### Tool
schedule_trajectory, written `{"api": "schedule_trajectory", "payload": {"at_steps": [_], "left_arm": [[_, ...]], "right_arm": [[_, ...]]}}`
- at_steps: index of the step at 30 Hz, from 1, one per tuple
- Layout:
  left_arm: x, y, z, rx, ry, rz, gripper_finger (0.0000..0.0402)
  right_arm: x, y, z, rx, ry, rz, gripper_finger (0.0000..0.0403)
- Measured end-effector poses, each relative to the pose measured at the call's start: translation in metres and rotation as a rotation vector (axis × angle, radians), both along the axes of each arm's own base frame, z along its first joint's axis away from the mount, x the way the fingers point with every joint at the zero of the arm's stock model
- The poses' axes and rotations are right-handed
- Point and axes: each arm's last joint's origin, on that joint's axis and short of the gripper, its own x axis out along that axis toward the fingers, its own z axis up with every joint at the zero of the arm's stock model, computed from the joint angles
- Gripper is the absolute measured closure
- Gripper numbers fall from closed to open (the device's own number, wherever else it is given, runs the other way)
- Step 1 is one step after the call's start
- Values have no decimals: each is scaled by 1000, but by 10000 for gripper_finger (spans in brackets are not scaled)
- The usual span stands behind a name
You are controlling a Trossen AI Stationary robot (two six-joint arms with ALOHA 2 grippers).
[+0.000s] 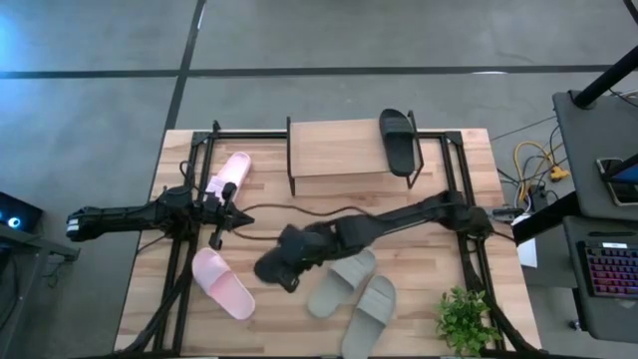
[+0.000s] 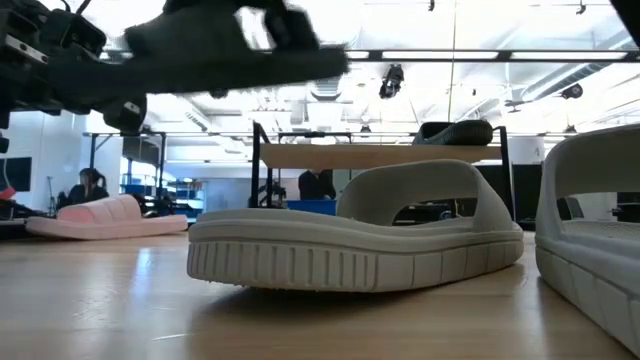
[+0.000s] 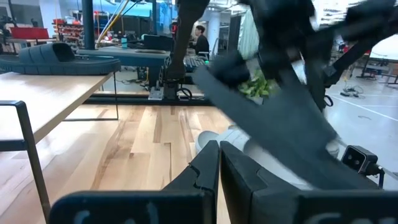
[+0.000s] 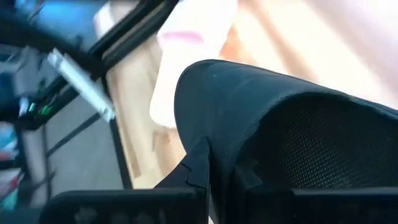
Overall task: Pick and place slides into the shelf
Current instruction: Put the left black slide on the shelf
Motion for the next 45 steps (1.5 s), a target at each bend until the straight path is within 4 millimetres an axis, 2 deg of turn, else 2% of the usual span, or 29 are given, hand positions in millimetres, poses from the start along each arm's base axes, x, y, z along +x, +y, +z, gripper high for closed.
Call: {"api": "schedule_trajectory", "payload": {"at_steps": [4, 9, 12, 16, 18, 20, 23, 26, 29, 35, 39, 42, 45], "left_arm": [[0, 0, 0, 0, -1, 0, 402], [0, 0, 1, 0, -8, 0, 402], [0, 0, 9, -37, -86, -1, 402], [-3, 0, 26, -352, -214, -36, 402], [-6, 0, 37, -529, -306, -66, 402], [-11, 0, 48, -629, -424, -100, 402], [-21, 1, 64, -625, -629, -96, 402], [-31, 1, 74, -533, -794, -87, 402], [-38, 0, 80, -473, -898, -94, 402], [-37, 2, 79, -494, -897, -57, 402], [-32, 2, 77, -512, -853, -40, 402], [-26, 3, 80, -464, -824, 5, 402], [-20, 4, 91, -460, -786, 28, 401]], "right_arm": [[-18, -10, 30, -27, -53, -303, 390], [-30, -29, 56, -41, -266, -774, 390], [-41, -43, 76, -100, -400, -971, 390], [-53, -73, 99, -131, -469, -1086, 390], [-56, -90, 105, -139, -471, -1124, 390], [-57, -106, 107, -164, -462, -1145, 390], [-57, -126, 108, -191, -426, -1137, 390], [-55, -141, 106, -170, -408, -1144, 390], [-51, -154, 99, -128, -420, -1211, 390], [-47, -189, 75, -51, -463, -1439, 390], [-49, -212, 56, -100, -385, -1509, 385], [-50, -222, 51, -112, -362, -1526, 363], [-52, -228, 48, -115, -359, -1546, 327]]}}
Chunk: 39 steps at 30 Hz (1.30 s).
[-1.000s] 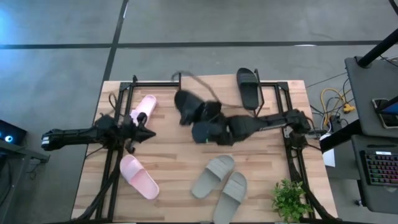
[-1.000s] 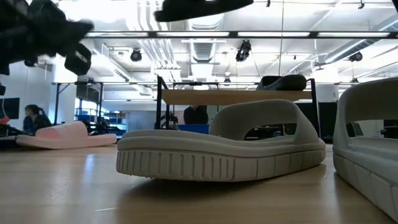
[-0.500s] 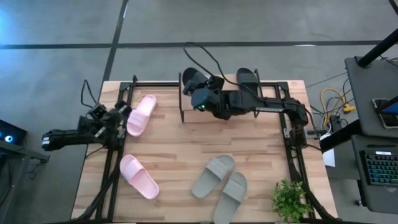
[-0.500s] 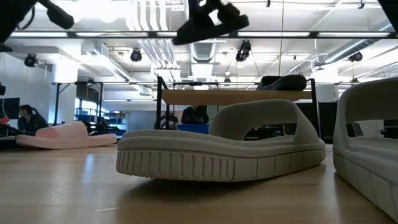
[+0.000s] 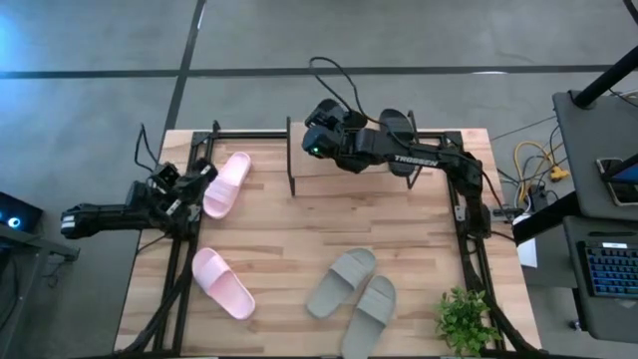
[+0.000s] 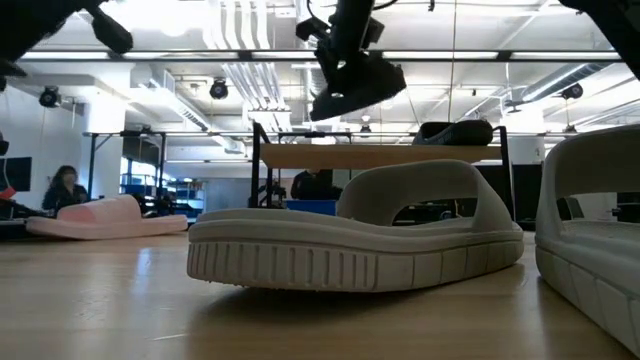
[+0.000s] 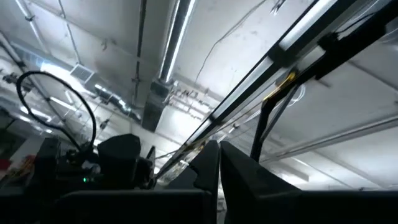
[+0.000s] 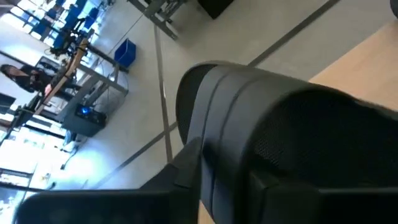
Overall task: Pick and place slides into the shelf
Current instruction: Put the left black slide on the shelf
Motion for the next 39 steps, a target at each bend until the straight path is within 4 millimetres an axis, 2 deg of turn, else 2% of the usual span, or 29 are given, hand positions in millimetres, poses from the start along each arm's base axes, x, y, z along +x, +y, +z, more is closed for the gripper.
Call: {"api": "schedule_trajectory", "payload": {"at_steps": [5, 11, 14, 16, 22, 26, 29, 33, 39], "left_arm": [[19, 2, 12, -8, 206, 12, 376], [41, 6, 26, 8, 423, 112, 298], [46, 10, 35, -16, 460, 192, 262], [57, 12, 35, -29, 503, 218, 247], [94, 17, 47, 10, 654, 271, 238], [121, 23, 53, 55, 794, 324, 237], [140, 28, 65, 73, 811, 349, 237], [165, 36, 58, 91, 902, 375, 237], [180, 54, 62, 64, 935, 432, 237]], "right_arm": [[-3, -12, -8, 13, 36, -15, 257], [-9, -27, -19, 42, 66, -41, 192], [-12, -41, -25, 103, 88, -13, 173], [-14, -48, -29, 160, 99, 20, 165], [-20, -58, -34, 287, 197, 209, 156], [-25, -57, -26, 261, 400, 340, 156], [-29, -56, -15, 237, 496, 405, 156], [-37, -53, 3, 176, 608, 502, 156], [-58, -43, 32, 138, 684, 615, 156]]}}
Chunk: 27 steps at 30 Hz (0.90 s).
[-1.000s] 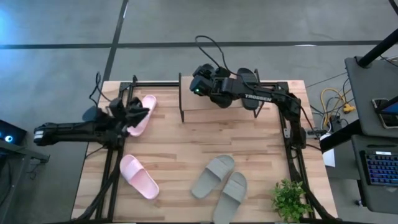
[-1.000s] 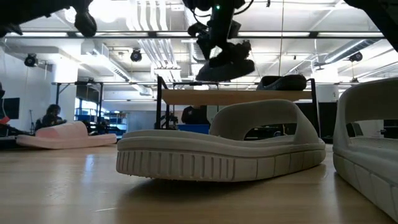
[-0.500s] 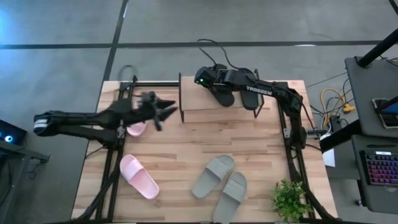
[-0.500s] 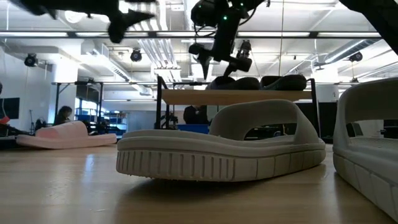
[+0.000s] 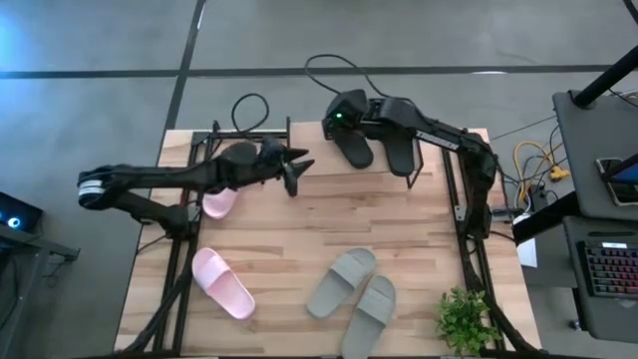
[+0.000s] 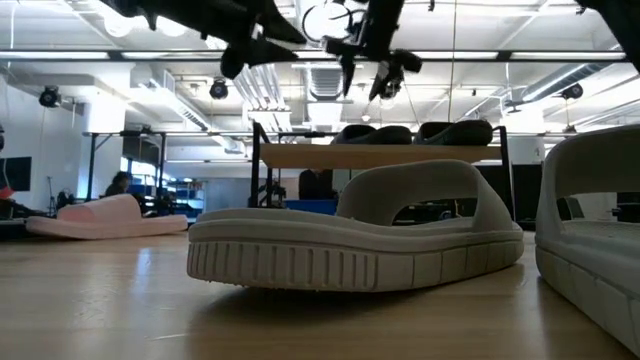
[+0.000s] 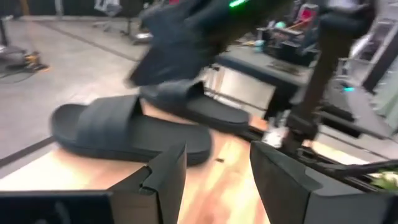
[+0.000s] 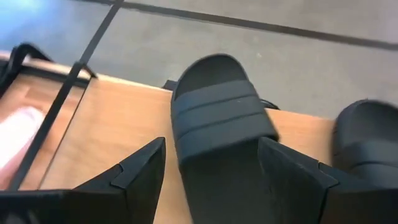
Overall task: Pick and place slides into the shelf
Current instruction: Put the left black slide on the shelf
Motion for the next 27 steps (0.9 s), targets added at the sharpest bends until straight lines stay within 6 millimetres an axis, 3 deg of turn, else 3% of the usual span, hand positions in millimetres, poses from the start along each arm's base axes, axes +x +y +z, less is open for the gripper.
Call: {"api": "schedule_trajectory", "payload": {"at_steps": [5, 10, 15, 21, 27], "left_arm": [[2, 36, -3, -61, 7, 87, 246], [12, 75, -17, -123, 64, -7, 311], [29, 100, -15, -80, 107, -73, 392], [46, 131, -17, -111, 361, -52, 400], [67, 149, -11, 4, 573, -41, 401]], "right_arm": [[-29, 12, 33, -63, 40, 112, 159], [-59, 23, 64, -129, 28, 177, 163], [-85, 33, 77, -118, 49, 177, 163], [-99, 35, 85, -163, 77, 128, 169], [-100, 36, 85, -168, 79, 123, 172]]}}
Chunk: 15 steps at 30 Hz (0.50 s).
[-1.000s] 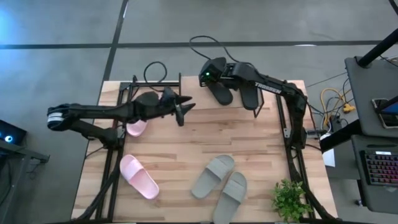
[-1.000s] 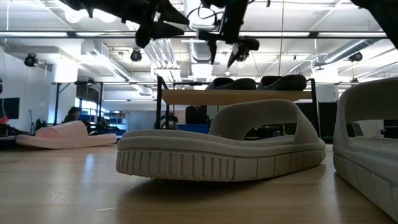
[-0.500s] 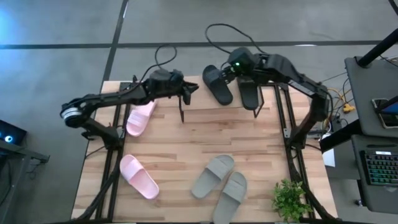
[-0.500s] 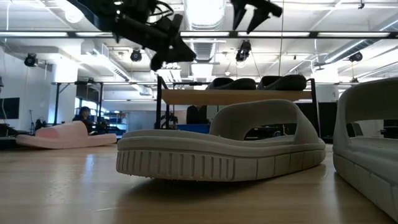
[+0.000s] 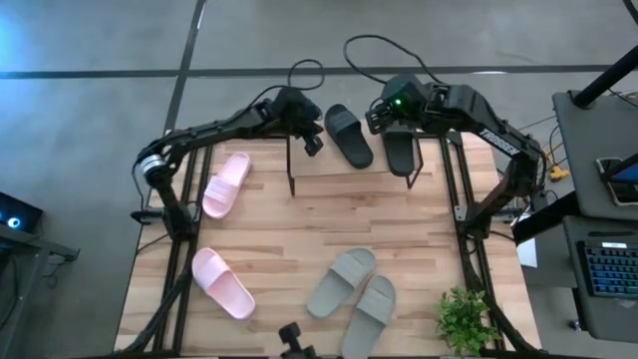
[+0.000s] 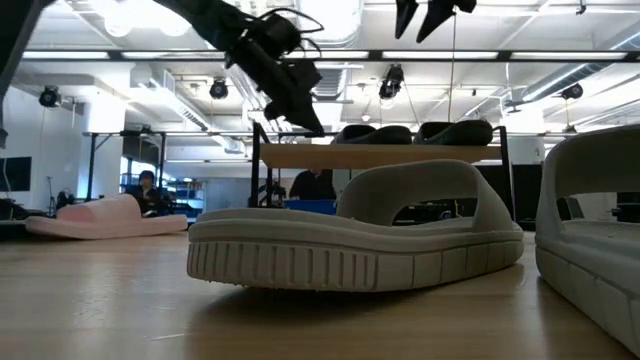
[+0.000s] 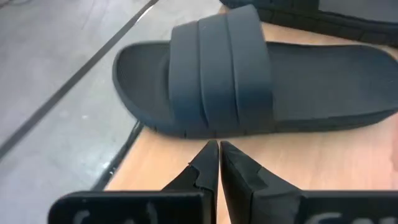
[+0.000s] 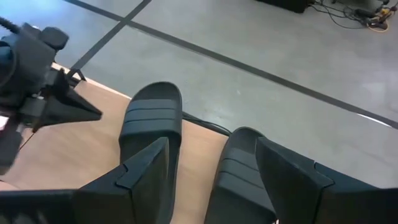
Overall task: Pick and place slides into the shelf
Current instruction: Put the left black slide on the shelf
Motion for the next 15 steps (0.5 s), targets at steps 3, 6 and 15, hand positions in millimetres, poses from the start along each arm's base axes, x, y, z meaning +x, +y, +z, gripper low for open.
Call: {"api": "schedule_trajectory", "payload": {"at_steps": [3, 6, 15], "left_arm": [[11, 8, -5, 1, 54, -19, 401], [20, 15, -13, -10, 97, -21, 401], [31, 22, -20, 5, 96, -12, 401]], "right_arm": [[2, -1, -2, 2, 8, 1, 173], [5, -2, -5, 7, 23, 2, 172], [5, -2, -15, 41, 113, 0, 177]]}}
